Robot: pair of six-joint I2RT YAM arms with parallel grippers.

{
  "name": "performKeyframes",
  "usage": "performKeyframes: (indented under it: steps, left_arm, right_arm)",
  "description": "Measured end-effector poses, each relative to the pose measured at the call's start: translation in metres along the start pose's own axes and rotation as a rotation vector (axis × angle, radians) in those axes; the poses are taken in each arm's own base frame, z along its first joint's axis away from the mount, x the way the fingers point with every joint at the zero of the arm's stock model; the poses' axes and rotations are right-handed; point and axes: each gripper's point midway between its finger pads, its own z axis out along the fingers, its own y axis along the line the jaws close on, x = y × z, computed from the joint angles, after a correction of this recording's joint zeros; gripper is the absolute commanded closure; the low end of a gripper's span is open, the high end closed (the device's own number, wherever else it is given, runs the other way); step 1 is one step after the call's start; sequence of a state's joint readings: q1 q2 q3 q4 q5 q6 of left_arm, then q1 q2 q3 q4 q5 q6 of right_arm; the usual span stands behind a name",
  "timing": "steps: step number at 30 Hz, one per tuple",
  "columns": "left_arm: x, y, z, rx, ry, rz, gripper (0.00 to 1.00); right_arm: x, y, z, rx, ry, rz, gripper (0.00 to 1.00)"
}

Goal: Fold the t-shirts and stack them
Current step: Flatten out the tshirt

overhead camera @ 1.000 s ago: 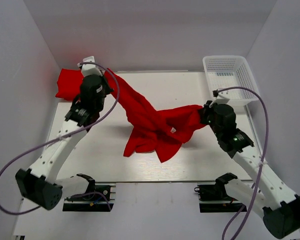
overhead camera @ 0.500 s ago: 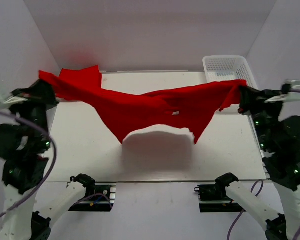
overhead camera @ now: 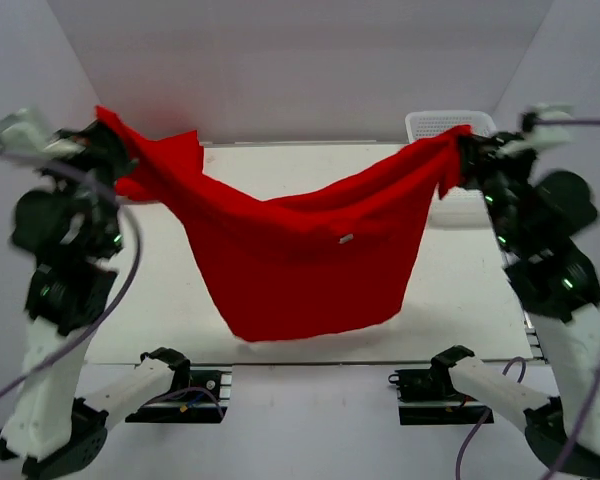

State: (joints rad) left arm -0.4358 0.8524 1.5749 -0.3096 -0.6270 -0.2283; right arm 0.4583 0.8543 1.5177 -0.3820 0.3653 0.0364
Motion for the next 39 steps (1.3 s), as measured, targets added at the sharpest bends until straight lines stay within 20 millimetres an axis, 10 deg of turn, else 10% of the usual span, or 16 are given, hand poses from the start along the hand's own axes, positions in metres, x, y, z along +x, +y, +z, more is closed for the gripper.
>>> performKeyframes:
  steps: [7,10,18,22,27,29,30,32,33,39]
  left_arm:
    - [0.131,-0.030,0.097,-0.085,0.232,0.232,1.00]
    - [0.145,-0.052,0.129,-0.073,0.259,0.275,1.00]
    - [0.082,-0.044,0.106,-0.079,0.169,0.250,1.00]
    - [0.072,-0.007,0.068,-0.147,0.160,0.265,1.00]
    - [0.128,0.043,0.033,-0.275,0.286,0.316,0.93]
    - [0.176,0.070,0.014,-0.342,0.408,0.367,0.60]
    - [0.203,0.083,0.003,-0.372,0.475,0.401,0.05]
    - [0.254,0.114,-0.027,-0.447,0.615,0.459,0.00]
    - [0.274,0.129,-0.043,-0.483,0.676,0.486,0.00]
    - [0.306,0.165,-0.088,-0.610,0.811,0.526,0.00]
  right_arm:
    - [0.104,0.015,0.113,0.074,0.299,-0.167,1.00]
    - [0.095,0.023,0.143,0.075,0.301,-0.179,1.00]
    - [-0.009,0.013,0.076,0.039,0.067,-0.088,1.00]
    - [0.001,0.000,0.038,0.052,0.057,-0.062,1.00]
    - [0.139,-0.005,0.022,0.081,0.338,-0.026,1.00]
    - [0.223,-0.009,0.002,0.097,0.539,-0.025,1.00]
    - [0.261,-0.012,-0.013,0.110,0.637,-0.025,0.86]
    - [0.323,-0.020,-0.050,0.143,0.810,-0.019,0.61]
    - [0.342,-0.025,-0.068,0.160,0.878,-0.022,0.11]
    - [0.334,-0.024,-0.075,0.172,0.868,0.019,0.10]
